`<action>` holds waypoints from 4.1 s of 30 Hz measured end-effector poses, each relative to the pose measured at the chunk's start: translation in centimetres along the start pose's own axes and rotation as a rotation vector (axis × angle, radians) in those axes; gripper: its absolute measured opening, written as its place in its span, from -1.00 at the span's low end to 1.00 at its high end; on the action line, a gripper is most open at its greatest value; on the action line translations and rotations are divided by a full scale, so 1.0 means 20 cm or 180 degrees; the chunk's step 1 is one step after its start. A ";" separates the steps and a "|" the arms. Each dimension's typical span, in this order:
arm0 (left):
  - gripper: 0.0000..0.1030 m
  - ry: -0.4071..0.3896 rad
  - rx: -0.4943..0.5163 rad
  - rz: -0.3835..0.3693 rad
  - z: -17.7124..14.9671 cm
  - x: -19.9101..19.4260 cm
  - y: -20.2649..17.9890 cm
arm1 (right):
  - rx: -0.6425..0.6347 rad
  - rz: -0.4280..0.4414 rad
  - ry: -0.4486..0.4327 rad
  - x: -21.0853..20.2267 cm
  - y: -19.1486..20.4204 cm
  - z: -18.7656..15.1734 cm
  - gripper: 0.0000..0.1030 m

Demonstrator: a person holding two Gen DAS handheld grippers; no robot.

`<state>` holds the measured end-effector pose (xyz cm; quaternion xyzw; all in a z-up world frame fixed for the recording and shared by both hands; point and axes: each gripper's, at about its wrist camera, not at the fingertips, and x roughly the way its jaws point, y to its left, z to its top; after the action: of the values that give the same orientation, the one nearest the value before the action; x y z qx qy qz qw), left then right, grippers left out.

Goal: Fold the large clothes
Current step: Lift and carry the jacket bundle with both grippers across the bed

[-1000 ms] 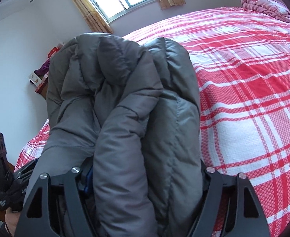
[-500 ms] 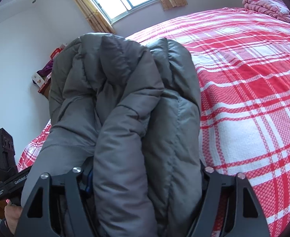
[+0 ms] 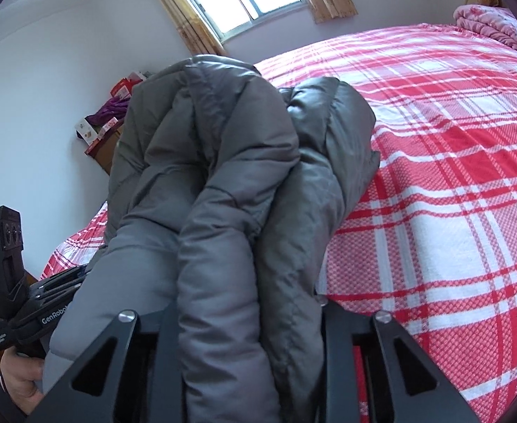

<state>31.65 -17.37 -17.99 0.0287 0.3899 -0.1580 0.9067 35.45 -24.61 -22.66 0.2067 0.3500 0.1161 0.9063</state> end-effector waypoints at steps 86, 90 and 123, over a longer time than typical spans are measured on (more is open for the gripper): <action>0.08 -0.0280 -0.0887 0.1126 -0.56 -0.76 1.38 | -0.0950 0.0954 0.0710 0.51 1.00 -0.07 -0.45; 0.33 -0.0285 -0.1046 0.1079 -0.58 -0.74 1.43 | -0.0933 0.0878 0.0735 0.51 0.99 -0.10 -0.31; 0.97 -0.0096 -0.1305 0.1146 -0.60 -0.63 1.54 | -0.0948 0.0491 0.0713 0.63 0.98 -0.19 0.27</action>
<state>24.59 17.32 -19.41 -0.0889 0.3888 0.0875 0.9128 40.63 -1.69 -23.69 0.0823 0.4107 0.2579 0.8707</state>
